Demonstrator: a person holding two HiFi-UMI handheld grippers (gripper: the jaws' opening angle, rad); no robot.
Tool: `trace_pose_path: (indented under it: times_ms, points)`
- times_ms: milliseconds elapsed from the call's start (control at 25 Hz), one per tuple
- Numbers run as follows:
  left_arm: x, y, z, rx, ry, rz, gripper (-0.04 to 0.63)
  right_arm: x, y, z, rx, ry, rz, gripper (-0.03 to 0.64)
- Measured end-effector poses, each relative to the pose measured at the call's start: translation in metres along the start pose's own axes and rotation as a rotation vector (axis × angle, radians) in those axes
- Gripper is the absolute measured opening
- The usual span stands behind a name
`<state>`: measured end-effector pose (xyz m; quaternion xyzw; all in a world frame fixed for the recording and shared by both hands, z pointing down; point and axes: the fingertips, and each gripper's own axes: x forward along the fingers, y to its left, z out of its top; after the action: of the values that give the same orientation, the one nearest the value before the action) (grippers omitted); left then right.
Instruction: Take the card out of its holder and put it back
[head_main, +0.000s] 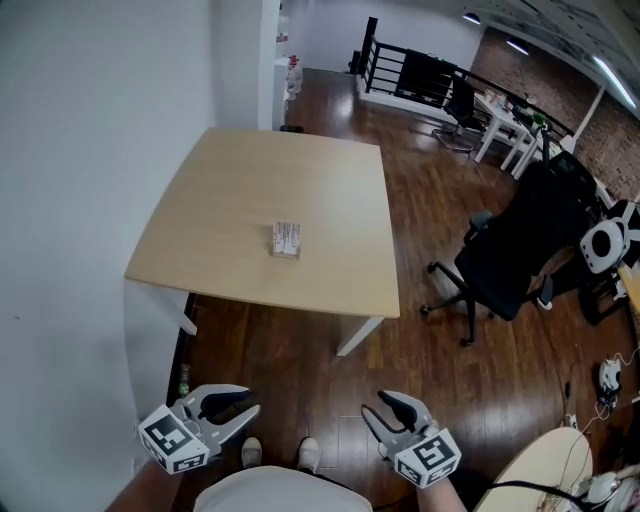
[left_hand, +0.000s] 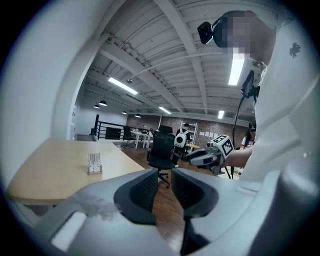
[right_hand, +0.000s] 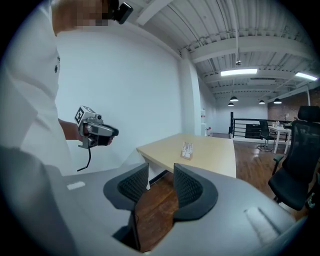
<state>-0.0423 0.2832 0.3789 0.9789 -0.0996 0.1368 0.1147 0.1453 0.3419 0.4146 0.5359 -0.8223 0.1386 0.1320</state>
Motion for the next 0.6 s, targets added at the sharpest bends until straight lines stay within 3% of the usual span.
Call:
trace_pose_path:
  times_ms: [600]
  points:
    - [-0.054, 0.015, -0.022, -0.015, -0.009, -0.01, 0.089, 0.025, 0.057, 0.028, -0.057, -0.005, 0.005, 0.155]
